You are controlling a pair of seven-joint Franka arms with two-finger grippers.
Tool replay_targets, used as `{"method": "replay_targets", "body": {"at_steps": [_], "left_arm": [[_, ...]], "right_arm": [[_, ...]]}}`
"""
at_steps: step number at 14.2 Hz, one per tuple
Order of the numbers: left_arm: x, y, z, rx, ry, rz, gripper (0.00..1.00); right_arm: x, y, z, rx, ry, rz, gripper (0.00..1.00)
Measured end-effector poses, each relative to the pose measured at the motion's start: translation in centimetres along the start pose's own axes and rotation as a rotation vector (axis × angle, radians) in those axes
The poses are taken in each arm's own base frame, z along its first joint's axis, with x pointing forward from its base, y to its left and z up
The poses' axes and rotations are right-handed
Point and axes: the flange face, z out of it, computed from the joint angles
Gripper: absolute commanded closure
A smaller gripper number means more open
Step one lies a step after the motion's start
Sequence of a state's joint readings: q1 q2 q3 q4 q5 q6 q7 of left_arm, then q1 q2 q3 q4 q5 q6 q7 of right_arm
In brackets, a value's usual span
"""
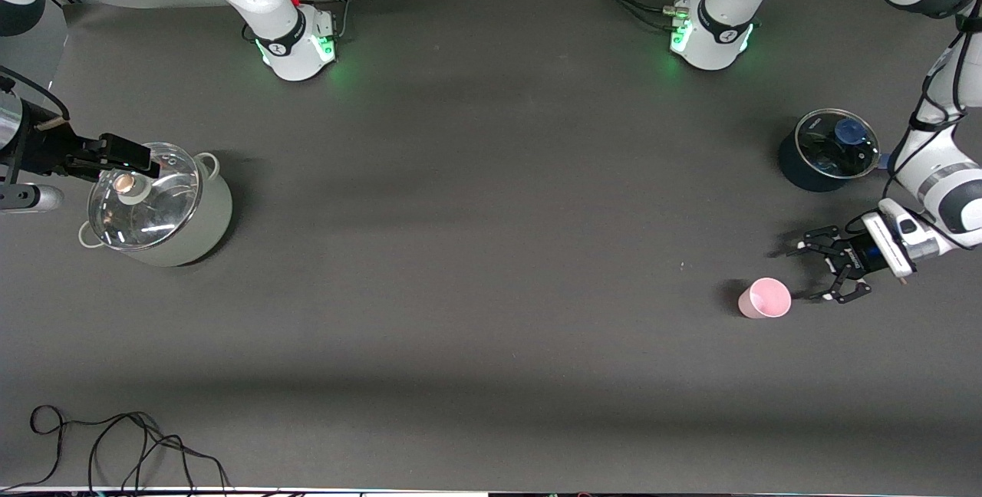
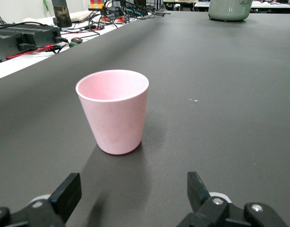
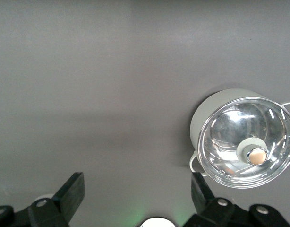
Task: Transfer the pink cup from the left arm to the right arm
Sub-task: 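Move the left gripper down toward the pink cup, then close the left gripper around the pink cup and lift it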
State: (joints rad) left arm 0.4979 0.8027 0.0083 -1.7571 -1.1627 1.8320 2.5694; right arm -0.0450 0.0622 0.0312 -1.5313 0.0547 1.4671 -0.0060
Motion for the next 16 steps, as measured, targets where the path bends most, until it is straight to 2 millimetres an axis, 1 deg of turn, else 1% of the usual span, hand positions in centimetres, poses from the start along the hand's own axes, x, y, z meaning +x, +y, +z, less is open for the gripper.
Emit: {"method": "replay_targets", "body": {"at_steps": [2,4,10,12,16], "left_arm": [[-1.0,0.4,0.8,0.012,0.021,-0.002,0.00],[-1.0,0.3,1.8,0.028,0.047,-0.010,0.00],[-0.2,0.1,7.0,0.042,0.097,-0.037,0.00],[-0.1,0.0,7.7,0.051,0.093,-0.039,0.00],[0.1,-0.3,8.2,0.081,0.095,-0.049,0.00]], "right_arm": [[0.0,0.0,0.0,0.000,0.000,0.000,0.00],[0.0,0.0,0.0,0.000,0.000,0.000,0.00],[0.0,0.0,0.0,0.000,0.000,0.000,0.00],[0.0,0.0,0.0,0.000,0.000,0.000,0.00],[0.0,0.0,0.0,0.000,0.000,0.000,0.00]]}}
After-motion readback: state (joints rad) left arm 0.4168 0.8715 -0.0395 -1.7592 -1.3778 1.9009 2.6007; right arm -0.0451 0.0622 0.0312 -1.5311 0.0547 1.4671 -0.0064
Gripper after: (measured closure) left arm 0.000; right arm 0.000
